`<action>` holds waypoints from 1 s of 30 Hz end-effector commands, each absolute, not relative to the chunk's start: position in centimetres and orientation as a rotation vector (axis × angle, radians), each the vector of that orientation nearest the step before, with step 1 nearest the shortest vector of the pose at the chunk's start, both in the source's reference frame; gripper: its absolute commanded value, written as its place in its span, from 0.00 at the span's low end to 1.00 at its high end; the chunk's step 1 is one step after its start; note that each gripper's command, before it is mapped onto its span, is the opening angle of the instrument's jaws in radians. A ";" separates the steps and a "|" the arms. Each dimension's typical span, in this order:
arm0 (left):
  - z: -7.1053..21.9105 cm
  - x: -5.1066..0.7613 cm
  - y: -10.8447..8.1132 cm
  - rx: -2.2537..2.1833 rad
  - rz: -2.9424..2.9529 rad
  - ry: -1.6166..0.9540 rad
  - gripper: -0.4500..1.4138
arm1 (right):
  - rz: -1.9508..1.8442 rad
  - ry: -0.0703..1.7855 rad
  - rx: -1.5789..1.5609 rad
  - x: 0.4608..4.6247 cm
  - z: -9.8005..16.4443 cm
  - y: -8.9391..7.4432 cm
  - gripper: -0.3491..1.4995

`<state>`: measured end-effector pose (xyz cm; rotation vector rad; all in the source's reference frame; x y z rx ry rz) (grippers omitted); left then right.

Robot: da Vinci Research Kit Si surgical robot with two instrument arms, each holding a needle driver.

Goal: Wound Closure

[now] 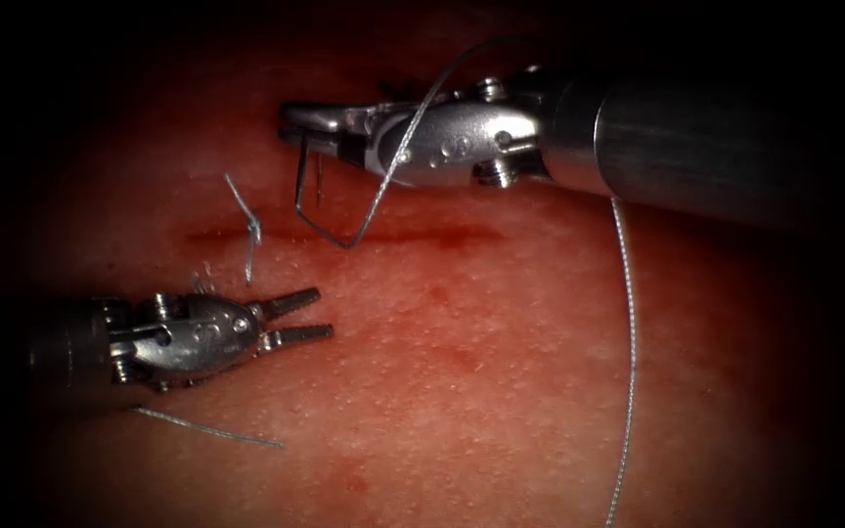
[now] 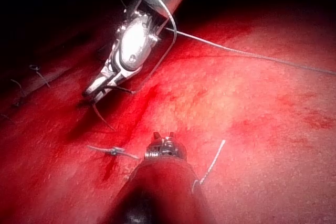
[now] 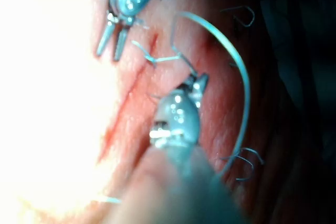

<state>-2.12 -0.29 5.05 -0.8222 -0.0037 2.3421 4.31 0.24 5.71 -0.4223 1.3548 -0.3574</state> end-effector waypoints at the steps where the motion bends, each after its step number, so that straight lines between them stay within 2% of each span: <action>1: 5.1 -2.19 -0.3 -0.825 2.341 -0.001 0.29 | -0.369 1.357 -0.437 4.42 5.7 0.3 0.00; 24: 5.1 -2.21 -0.1 -0.806 2.333 -0.002 0.30 | -0.485 1.329 -0.481 4.36 6.1 -0.1 0.00; 30: 5.3 -2.27 0.0 -0.795 2.328 0.013 0.26 | -0.489 1.351 -0.477 4.38 6.0 -0.1 0.00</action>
